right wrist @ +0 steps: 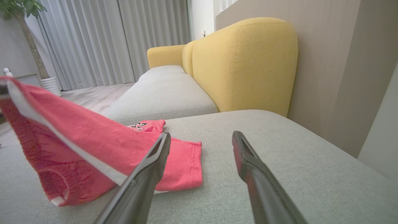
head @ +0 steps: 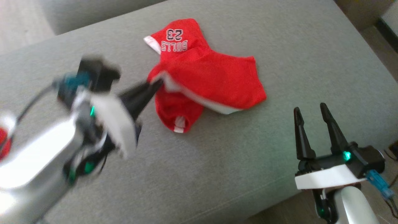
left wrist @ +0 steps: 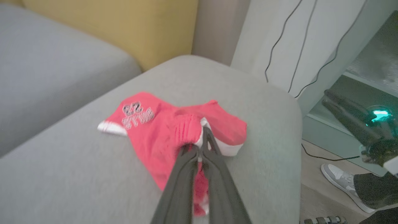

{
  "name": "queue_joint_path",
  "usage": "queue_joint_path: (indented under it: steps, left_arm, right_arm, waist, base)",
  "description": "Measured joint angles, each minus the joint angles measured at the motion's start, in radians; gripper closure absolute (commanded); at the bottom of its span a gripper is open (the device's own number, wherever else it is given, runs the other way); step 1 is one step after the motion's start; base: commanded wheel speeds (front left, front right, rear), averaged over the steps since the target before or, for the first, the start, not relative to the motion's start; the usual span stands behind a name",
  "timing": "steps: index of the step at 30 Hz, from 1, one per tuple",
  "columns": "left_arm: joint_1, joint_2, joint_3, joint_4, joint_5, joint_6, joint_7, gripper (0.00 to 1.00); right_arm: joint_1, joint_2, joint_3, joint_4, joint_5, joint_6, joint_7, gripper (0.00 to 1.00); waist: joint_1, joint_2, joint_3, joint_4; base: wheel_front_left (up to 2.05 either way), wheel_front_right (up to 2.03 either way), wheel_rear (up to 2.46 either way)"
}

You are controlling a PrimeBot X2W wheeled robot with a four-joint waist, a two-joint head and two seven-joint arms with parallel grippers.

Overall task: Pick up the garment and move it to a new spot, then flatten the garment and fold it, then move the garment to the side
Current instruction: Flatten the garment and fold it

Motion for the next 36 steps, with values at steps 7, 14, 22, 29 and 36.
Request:
queue_joint_path:
  steps: [7, 14, 22, 29, 36]
  left_arm:
    - [0.382, 0.158, 0.013, -0.275, -0.078, 0.285, -0.098, 1.00]
    - [0.614, 0.131, -0.013, -0.269, -0.119, 0.362, -0.233, 1.00]
    - [0.643, 0.049, -0.047, -0.114, -0.129, 0.318, -0.267, 0.00]
    - [0.647, 0.098, -0.039, -0.102, -0.151, 0.329, -0.252, 0.00]
    - [0.561, 0.113, -0.011, -0.223, -0.011, 0.385, -0.284, 0.00]
  right_arm:
    - [0.030, -0.017, -0.020, -0.016, -0.003, 0.000, 0.000, 0.00]
    - [0.032, -0.037, -0.029, -0.024, -0.003, 0.000, 0.000, 0.00]
    - [0.045, -0.061, -0.010, -0.023, -0.011, 0.000, 0.000, 0.00]
    - [0.044, -0.064, -0.003, -0.023, -0.011, 0.000, 0.000, 0.00]
    - [0.047, -0.065, -0.004, -0.024, -0.011, 0.000, 0.000, 0.00]
  waist:
    - [0.0000, 0.0000, -0.019, 0.092]
    - [0.0000, 0.0000, -0.030, 0.188]
    - [0.0000, 0.0000, -0.042, 0.268]
    - [0.0000, 0.0000, -0.059, 0.263]
    - [0.0000, 0.0000, -0.063, 0.239]
  base:
    - [0.00, 0.00, 0.00]
    - [0.00, 0.00, 0.00]
    - [0.00, 0.00, 0.00]
    - [0.00, 0.00, 0.00]
    - [0.00, 0.00, 0.00]
